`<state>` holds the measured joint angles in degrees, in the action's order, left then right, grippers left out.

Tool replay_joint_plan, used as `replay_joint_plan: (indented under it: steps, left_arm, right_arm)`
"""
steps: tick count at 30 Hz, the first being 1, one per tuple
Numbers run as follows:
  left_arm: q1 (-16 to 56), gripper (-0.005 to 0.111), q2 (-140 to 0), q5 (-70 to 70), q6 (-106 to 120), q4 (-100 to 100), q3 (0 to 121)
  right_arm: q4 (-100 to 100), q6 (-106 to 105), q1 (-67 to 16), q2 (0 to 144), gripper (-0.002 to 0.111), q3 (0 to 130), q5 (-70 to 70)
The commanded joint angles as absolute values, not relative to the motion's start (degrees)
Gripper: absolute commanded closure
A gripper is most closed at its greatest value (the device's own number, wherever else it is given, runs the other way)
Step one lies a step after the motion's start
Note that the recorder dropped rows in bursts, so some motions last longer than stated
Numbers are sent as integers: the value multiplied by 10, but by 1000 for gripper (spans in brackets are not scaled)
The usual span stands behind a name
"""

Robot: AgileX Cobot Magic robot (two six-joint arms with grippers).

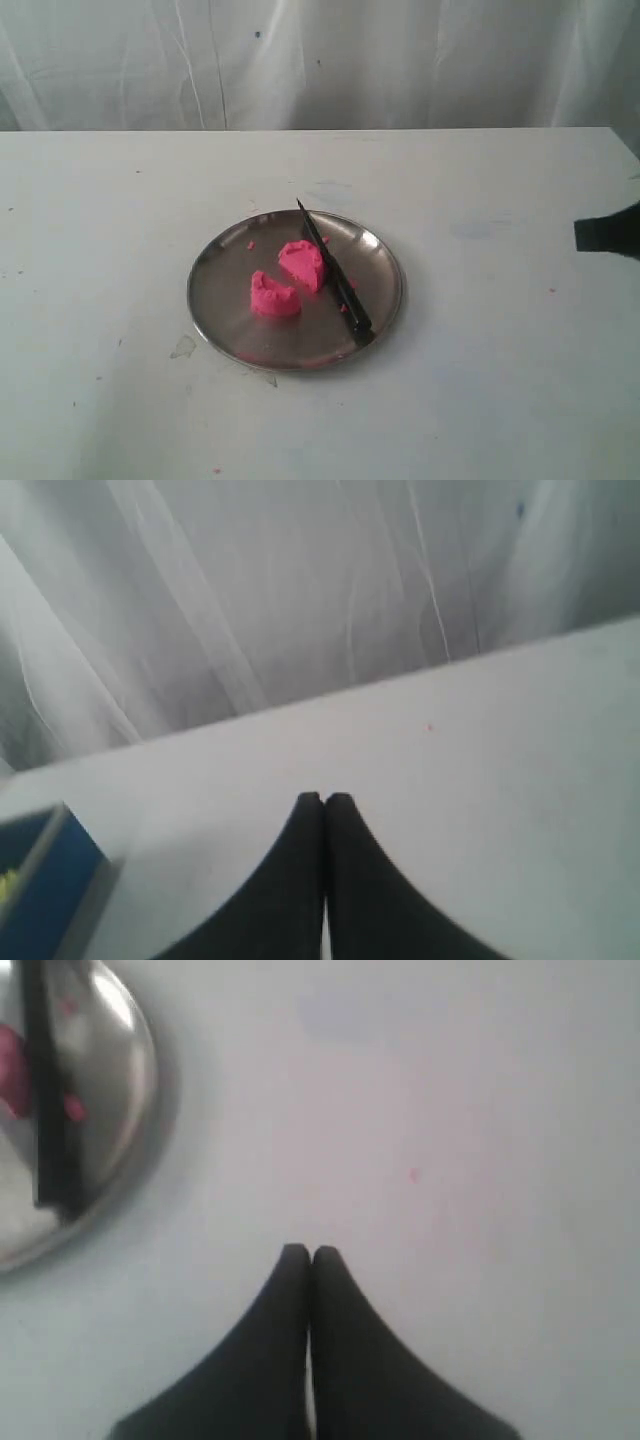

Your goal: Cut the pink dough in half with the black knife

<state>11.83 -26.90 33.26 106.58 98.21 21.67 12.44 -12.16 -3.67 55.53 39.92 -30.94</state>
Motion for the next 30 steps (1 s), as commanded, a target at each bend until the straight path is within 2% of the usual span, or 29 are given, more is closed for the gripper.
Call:
replay_joint_plan:
  steps: [1, 5, 11, 15, 20, 30]
  left_arm:
    - [123, 107, -127, 333, 1099, 999, 188]
    - [123, 107, -53, 356, 1099, 999, 164]
    - [123, 107, -26, 411, 1097, 999, 161]
    - [123, 107, -27, 411, 1097, 999, 161]
    - [123, 107, -27, 411, 1097, 999, 161]
    - [123, 107, -27, 409, 1097, 999, 161]
  right_arm:
    - [139, -153, -64, 386, 108, 330, -193]
    - [120, -154, -76, 267, 108, 269, -156]
    - [105, -153, -80, 111, 108, 219, -127]
    - [107, -150, -80, 48, 108, 215, -193]
    - [107, -150, -80, 2, 108, 215, -217]
    - [70, -150, -73, 0, 108, 206, -209]
